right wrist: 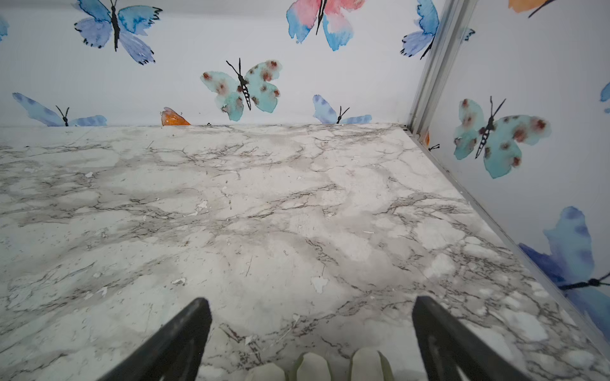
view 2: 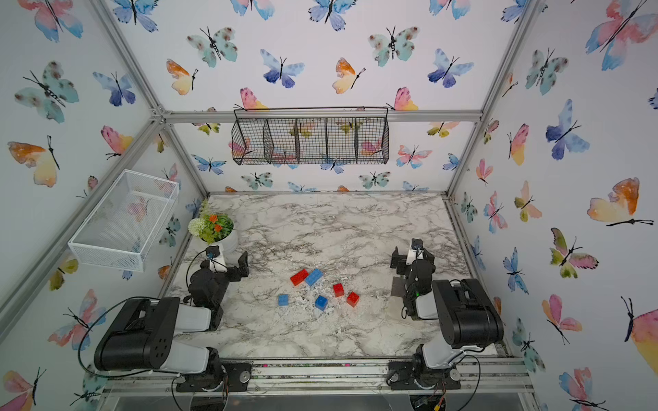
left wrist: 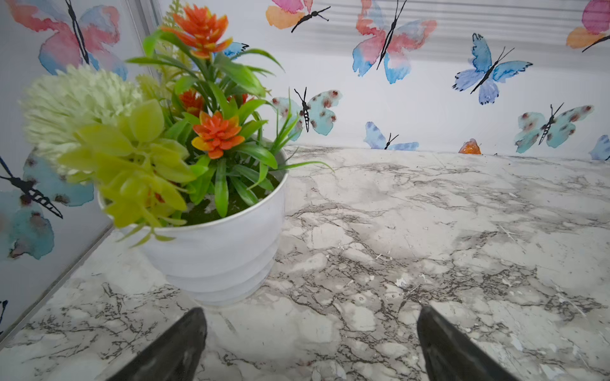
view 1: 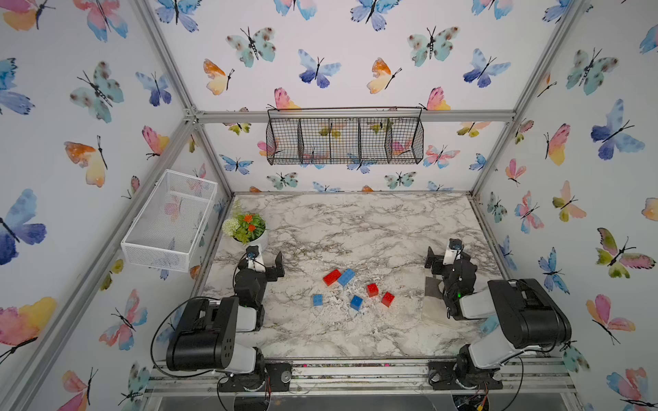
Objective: Assemble a giraffe with lego
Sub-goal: Pick up the lego brick from the center of the board.
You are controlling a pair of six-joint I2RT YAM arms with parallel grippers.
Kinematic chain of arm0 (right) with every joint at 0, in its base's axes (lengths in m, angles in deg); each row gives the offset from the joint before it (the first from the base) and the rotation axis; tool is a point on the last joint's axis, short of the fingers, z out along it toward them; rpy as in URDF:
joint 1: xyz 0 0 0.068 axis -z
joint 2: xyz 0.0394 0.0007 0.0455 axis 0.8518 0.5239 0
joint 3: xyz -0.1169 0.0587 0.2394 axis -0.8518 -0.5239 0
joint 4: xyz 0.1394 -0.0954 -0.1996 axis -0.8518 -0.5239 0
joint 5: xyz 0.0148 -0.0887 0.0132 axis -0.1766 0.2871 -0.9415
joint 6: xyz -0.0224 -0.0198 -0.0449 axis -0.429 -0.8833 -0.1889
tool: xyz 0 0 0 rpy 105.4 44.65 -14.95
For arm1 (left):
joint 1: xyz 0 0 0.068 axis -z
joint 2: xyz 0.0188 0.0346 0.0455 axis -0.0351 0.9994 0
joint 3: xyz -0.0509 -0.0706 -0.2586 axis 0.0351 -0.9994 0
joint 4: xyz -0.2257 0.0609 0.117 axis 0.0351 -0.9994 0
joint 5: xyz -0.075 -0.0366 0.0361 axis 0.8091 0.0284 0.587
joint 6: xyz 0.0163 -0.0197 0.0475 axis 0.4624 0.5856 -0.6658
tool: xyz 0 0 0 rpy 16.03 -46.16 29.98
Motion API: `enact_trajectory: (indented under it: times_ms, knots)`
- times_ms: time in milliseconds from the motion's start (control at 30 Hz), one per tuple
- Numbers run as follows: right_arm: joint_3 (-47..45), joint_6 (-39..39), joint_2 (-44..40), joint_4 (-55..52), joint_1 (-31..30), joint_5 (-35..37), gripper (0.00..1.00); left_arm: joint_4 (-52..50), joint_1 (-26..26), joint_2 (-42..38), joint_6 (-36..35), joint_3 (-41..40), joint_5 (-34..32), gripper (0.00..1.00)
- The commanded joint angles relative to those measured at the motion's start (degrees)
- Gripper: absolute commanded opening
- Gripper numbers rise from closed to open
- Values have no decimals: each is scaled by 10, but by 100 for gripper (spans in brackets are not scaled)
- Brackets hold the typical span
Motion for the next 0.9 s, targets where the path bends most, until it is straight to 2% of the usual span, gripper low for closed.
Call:
enact_trajectory:
  times_ms: [0,767,867]
  knots:
    - [-1,0,-4,9,0,-5,99,11,0,1,-7,2,-1,98]
    - [-3,-2,-6,13,0,-3,99,22,2,2,-5,-1,-7,98]
    - [-9,-15,-19,21,0,-23,99,-26,2,-29,3,12,-32,98]
